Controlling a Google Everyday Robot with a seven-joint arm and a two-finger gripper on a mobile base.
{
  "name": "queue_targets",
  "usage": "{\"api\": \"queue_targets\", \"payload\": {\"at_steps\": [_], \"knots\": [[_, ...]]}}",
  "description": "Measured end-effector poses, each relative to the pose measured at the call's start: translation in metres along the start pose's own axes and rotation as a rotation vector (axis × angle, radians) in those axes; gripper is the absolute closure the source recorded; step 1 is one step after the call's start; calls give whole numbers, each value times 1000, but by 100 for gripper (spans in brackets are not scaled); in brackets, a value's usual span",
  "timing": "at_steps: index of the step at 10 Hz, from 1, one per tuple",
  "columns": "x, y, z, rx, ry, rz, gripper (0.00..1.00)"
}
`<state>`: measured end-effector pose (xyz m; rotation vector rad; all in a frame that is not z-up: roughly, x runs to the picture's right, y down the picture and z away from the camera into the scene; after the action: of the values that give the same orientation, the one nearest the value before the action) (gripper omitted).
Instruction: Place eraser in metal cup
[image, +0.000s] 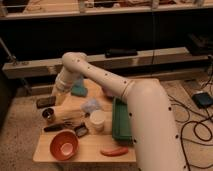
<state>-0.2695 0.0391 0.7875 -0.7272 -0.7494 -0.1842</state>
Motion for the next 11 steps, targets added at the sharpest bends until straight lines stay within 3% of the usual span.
{"api": "queue_targets", "payload": {"at_steps": [5, 11], "knots": [[1, 8, 26, -46, -6, -12, 100], [11, 5, 56, -59, 8, 17, 100]]}}
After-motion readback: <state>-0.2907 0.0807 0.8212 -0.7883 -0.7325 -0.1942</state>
